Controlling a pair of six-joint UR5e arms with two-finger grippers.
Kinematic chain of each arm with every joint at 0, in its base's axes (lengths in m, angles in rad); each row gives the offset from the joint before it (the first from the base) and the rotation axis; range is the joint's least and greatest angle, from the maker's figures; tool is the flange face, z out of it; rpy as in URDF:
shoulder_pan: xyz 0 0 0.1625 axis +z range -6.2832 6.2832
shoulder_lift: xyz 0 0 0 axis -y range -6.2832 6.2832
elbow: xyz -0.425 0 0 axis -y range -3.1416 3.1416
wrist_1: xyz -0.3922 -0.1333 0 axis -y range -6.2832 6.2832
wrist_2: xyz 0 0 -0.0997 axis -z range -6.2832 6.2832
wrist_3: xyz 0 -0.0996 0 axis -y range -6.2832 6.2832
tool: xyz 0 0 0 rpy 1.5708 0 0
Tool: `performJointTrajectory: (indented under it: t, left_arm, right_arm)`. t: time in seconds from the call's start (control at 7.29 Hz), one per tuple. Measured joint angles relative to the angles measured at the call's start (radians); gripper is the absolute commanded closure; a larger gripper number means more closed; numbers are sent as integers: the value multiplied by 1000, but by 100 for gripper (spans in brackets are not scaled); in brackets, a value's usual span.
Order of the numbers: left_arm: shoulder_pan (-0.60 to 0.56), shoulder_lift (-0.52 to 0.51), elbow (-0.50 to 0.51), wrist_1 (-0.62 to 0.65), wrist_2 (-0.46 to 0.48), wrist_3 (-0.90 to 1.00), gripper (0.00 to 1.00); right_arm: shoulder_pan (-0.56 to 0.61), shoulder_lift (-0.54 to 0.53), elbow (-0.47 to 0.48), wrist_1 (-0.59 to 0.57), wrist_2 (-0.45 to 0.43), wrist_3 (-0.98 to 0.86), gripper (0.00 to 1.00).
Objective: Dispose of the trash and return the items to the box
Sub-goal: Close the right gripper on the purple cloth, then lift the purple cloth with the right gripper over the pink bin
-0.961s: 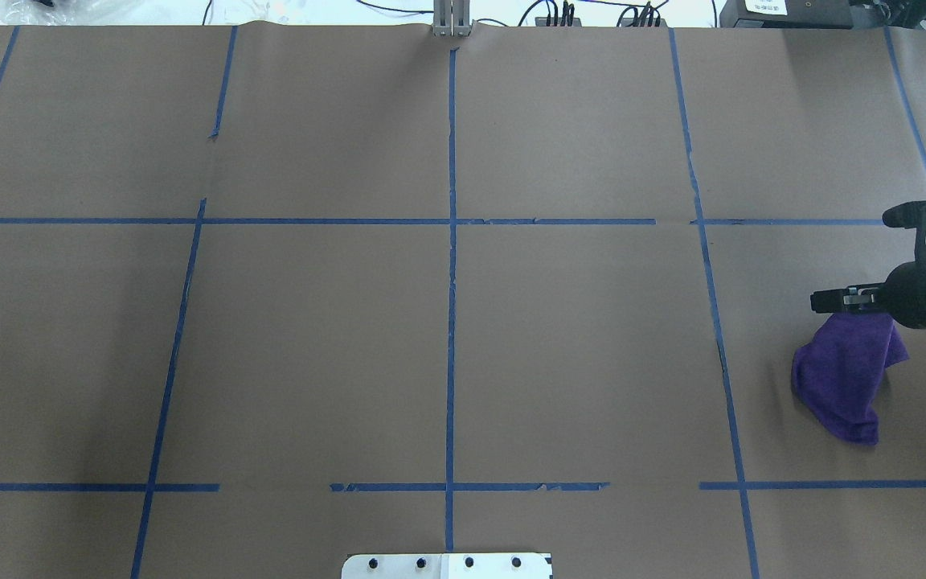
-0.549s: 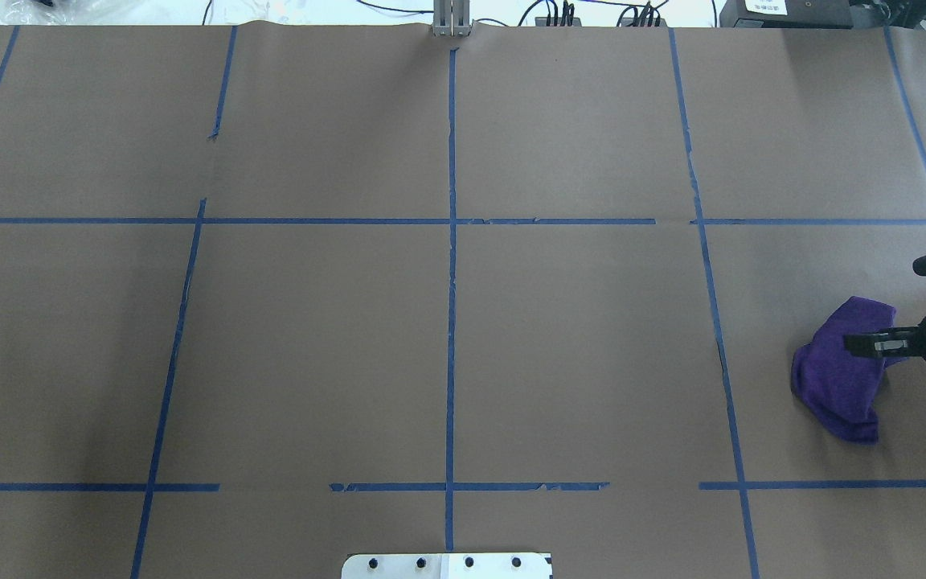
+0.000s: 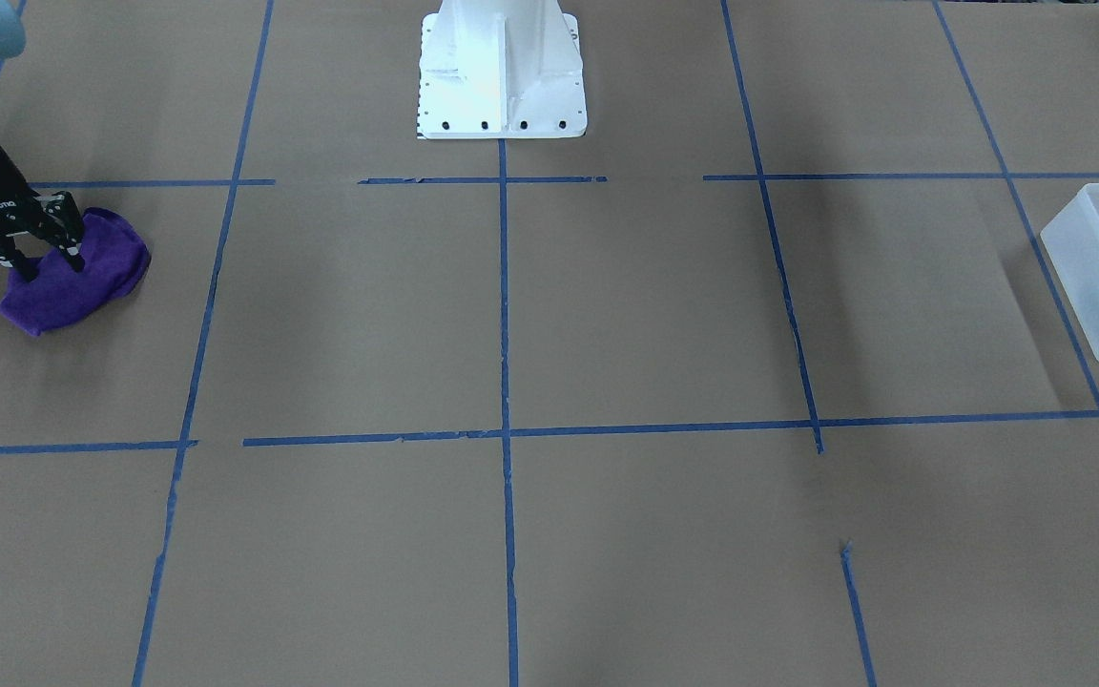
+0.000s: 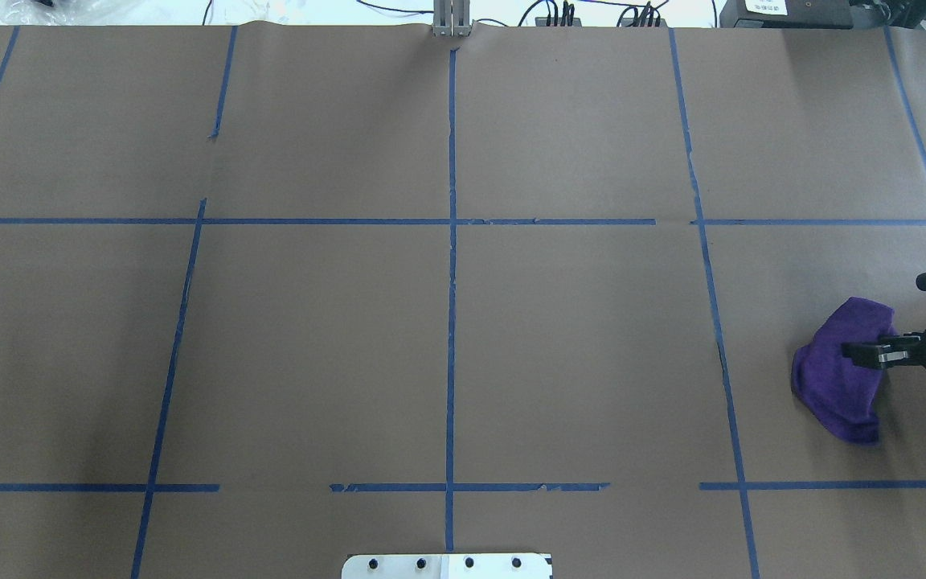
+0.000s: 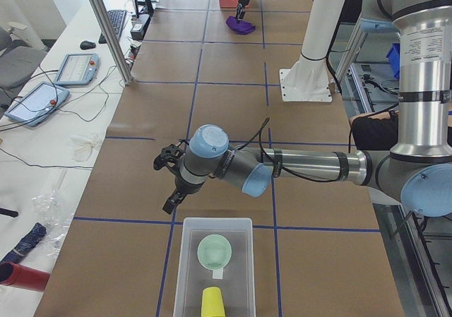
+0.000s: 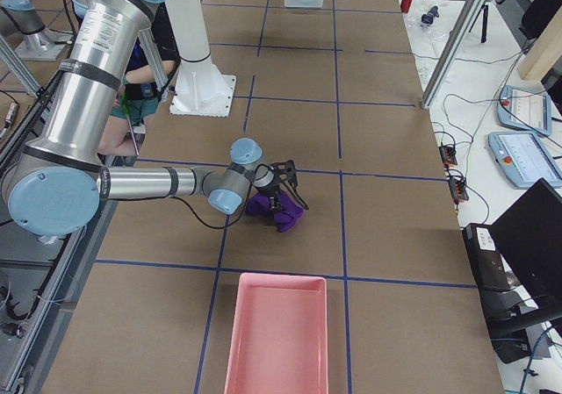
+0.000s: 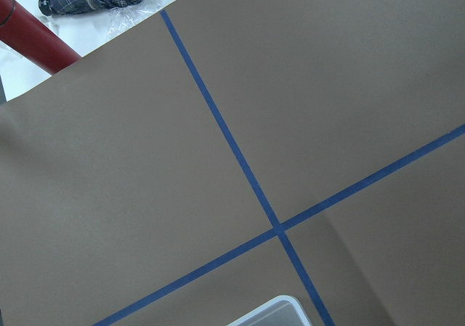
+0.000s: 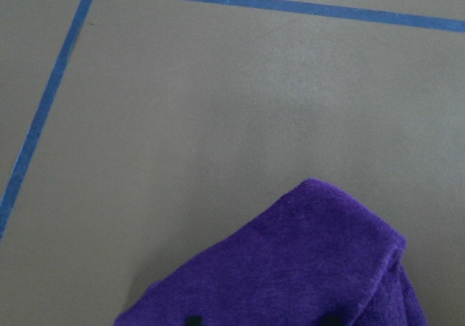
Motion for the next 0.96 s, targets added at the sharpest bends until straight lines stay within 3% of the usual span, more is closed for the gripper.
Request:
performJointTrajectory:
  t: [0.14, 0.69, 0.96]
  left_arm:
    - [0, 0, 0, 0, 0, 0, 0]
    - [0, -1, 0, 0, 0, 0, 0]
    - [0, -1, 0, 0, 0, 0, 0]
  right_arm:
    - [-1, 0, -6, -3, -3, -1, 100]
    - [15, -3, 26, -36, 12, -24, 100]
    - [107, -11, 126, -117, 127, -44, 100]
